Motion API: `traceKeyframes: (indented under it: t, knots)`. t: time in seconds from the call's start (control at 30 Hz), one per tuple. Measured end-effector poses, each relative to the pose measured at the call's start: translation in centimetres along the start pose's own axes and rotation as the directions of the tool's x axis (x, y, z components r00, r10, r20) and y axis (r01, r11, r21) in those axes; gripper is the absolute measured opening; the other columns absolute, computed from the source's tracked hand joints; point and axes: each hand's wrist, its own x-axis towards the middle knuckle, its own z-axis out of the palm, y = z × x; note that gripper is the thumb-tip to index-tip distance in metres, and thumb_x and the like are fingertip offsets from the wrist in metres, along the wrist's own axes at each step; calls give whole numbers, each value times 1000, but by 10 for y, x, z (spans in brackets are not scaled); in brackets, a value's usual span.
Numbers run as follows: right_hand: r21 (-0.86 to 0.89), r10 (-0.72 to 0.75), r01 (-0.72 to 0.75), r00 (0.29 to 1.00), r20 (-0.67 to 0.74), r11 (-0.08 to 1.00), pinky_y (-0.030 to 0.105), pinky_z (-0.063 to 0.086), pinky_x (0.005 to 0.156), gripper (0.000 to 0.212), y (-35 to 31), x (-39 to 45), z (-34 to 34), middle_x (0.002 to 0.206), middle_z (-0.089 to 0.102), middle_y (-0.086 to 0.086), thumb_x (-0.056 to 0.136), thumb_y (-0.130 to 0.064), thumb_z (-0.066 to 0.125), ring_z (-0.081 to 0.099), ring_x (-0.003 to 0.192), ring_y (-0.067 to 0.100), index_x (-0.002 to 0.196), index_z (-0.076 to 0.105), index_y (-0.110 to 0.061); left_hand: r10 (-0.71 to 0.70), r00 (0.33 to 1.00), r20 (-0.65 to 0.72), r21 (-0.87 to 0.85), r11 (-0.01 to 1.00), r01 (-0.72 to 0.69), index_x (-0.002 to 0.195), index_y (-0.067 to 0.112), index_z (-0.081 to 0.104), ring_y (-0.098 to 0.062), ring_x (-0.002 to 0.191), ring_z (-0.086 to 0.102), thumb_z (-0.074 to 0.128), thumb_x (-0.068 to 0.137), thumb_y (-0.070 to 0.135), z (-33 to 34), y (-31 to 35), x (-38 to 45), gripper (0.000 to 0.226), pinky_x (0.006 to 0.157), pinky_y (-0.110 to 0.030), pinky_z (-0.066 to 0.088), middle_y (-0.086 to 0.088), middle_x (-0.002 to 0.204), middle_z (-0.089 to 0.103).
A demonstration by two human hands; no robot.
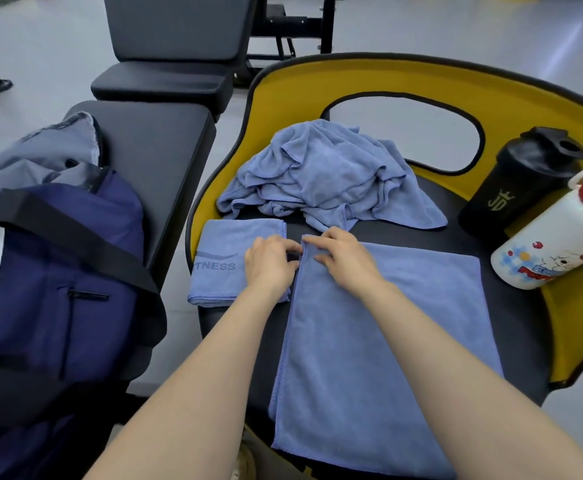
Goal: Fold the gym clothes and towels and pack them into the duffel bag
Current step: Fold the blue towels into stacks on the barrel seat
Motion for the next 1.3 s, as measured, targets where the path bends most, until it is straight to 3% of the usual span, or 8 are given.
traceKeyframes:
  t: [0.2, 0.37, 0.5, 0.63, 0.8, 1.03, 1.17, 1.3]
  knots:
    - [-39, -99, 102, 992, 80, 994, 33, 45, 80, 37, -6, 7, -2, 114, 51, 0, 96, -18, 53, 48, 109, 16, 131, 56, -29, 24, 1000, -13, 80, 997, -23, 115, 29, 63, -22, 111, 44, 56, 93, 30, 4, 0, -1, 24, 91, -30, 33, 4, 120, 57]
    - [50, -23, 16, 990, 137, 999, 36, 43, 90, 20, -6, 21, -11, 107, 53, 2, 92, -16, 58, 53, 103, 19, 109, 67, -17, 26, 1000, -13, 73, 997, -25, 117, 30, 62, -21, 114, 41, 56, 93, 32, 7, 0, -2, 25, 94, -28, 28, 4, 120, 52]
    - [75, -41, 27, 982, 186, 997, 28, 40, 85, 18, -3, 27, -21, 104, 55, 5, 94, -14, 57, 50, 92, 16, 109, 67, -16, 25, 1000, -7, 62, 998, -25, 116, 30, 62, -20, 113, 41, 57, 93, 32, 6, -1, -1, 24, 93, -27, 28, 5, 120, 51]
    - [15, -28, 25, 975, 222, 1000, 32, 42, 83, 12, -4, 34, -23, 98, 49, 1, 93, -19, 58, 47, 89, 15, 103, 64, -16, 35, 999, -3, 71, 997, -35, 117, 30, 61, -20, 113, 41, 56, 93, 30, 6, -2, -1, 25, 94, -28, 28, 5, 122, 51]
    - [-16, -1, 4, 985, 175, 1000, 40, 45, 86, 4, -6, 41, -20, 106, 52, 2, 92, -17, 58, 52, 99, 22, 93, 62, -16, 41, 999, 1, 64, 997, -41, 118, 30, 60, -20, 113, 40, 56, 93, 31, 6, -3, 0, 25, 92, -27, 28, 6, 122, 51]
    - [-201, -9, 18, 999, 47, 979, 32, 37, 71, 17, -16, 45, -12, 116, 55, 2, 96, -22, 49, 55, 104, 26, 109, 59, -17, 60, 998, 9, 71, 996, -60, 119, 27, 60, -23, 112, 41, 54, 93, 25, 7, -6, 1, 26, 93, -30, 30, 4, 124, 51]
    - [-54, 20, -20, 1000, 10, 998, 40, 47, 84, 31, -12, 34, -8, 126, 52, 2, 96, -19, 50, 54, 111, 24, 126, 51, -18, 63, 998, 33, 31, 997, -64, 109, 23, 64, -23, 111, 43, 55, 92, 24, 3, -7, 2, 19, 93, -29, 31, 4, 122, 54]
    - [-1, -34, 34, 994, -104, 999, 39, 46, 83, 31, -4, 11, -8, 124, 52, 2, 94, -17, 55, 50, 113, 23, 125, 54, -14, 110, 994, 6, 30, 993, -110, 103, 22, 66, -20, 112, 45, 59, 91, 22, -4, -10, -2, 14, 93, -26, 30, 5, 118, 56]
